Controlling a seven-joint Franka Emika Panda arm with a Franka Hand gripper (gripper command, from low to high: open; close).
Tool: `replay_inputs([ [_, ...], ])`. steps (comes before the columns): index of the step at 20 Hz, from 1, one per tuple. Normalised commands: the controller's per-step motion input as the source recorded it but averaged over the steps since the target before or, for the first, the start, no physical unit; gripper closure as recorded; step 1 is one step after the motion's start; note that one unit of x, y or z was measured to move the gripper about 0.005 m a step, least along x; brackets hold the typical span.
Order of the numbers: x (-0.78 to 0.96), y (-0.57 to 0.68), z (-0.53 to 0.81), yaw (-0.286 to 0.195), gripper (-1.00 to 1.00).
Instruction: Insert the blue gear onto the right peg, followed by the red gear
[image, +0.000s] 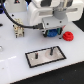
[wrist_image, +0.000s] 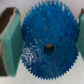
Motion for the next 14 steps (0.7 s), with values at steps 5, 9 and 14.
replay_inputs([
  [5,0.29,0.01,0.52,0.0,1.0],
  [9,0.46,-0.01,0.47,0.0,1.0],
  [14,0.68,-0.1,0.44,0.0,1.0],
])
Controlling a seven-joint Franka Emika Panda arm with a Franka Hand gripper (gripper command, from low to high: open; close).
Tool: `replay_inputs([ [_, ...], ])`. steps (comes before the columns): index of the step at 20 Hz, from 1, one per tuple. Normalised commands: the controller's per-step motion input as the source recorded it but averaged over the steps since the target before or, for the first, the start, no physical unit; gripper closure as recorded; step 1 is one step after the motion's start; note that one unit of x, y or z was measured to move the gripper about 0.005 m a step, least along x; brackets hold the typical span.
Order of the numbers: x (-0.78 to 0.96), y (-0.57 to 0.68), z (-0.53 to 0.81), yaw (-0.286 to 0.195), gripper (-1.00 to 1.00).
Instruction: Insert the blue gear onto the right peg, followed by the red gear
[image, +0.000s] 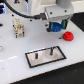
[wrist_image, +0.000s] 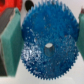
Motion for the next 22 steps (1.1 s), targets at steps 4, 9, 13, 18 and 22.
replay_inputs([
  [4,0.77,-0.2,0.41,0.0,1.0],
  [9,0.77,-0.29,0.36,0.0,1.0],
  [13,0.81,-0.3,0.3,0.0,1.0],
  [18,0.82,-0.27,0.16,0.0,1.0],
  [22,0.85,-0.19,0.03,0.0,1.0],
])
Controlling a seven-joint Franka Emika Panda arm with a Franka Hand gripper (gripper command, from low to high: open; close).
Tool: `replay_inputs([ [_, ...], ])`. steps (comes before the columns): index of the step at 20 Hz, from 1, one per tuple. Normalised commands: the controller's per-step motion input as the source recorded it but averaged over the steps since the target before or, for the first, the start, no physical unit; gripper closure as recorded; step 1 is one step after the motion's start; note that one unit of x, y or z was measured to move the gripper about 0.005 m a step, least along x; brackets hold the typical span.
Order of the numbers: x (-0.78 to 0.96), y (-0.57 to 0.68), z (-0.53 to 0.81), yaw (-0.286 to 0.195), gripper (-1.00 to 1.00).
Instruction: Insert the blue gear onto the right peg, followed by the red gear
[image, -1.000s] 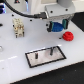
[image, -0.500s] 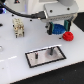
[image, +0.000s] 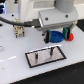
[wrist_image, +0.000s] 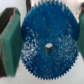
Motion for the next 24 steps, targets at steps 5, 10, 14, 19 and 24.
replay_inputs([
  [5,0.63,-0.08,-0.05,0.0,1.0],
  [10,0.15,-0.04,-0.13,0.0,1.0],
  [14,0.02,-0.02,0.09,0.0,1.0],
  [19,0.01,0.03,0.16,0.0,1.0],
  [24,0.01,0.0,0.22,0.0,1.0],
])
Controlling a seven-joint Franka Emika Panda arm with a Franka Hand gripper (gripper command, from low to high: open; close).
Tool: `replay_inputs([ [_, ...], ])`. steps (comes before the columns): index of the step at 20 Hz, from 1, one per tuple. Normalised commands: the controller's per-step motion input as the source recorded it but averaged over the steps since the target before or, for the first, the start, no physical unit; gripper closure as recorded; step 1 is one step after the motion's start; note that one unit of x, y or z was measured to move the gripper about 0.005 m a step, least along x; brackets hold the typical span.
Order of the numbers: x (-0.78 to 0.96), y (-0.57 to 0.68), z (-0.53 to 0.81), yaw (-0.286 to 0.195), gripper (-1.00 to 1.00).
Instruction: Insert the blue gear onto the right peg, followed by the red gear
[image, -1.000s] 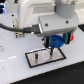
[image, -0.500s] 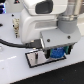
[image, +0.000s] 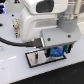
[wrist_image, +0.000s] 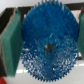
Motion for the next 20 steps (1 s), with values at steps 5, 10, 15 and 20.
replay_inputs([
  [5,0.02,0.0,0.15,0.0,1.0],
  [10,0.02,-0.01,0.14,0.0,1.0],
  [15,0.13,-0.04,0.22,0.0,1.0],
  [20,0.03,-0.1,0.09,0.0,1.0],
])
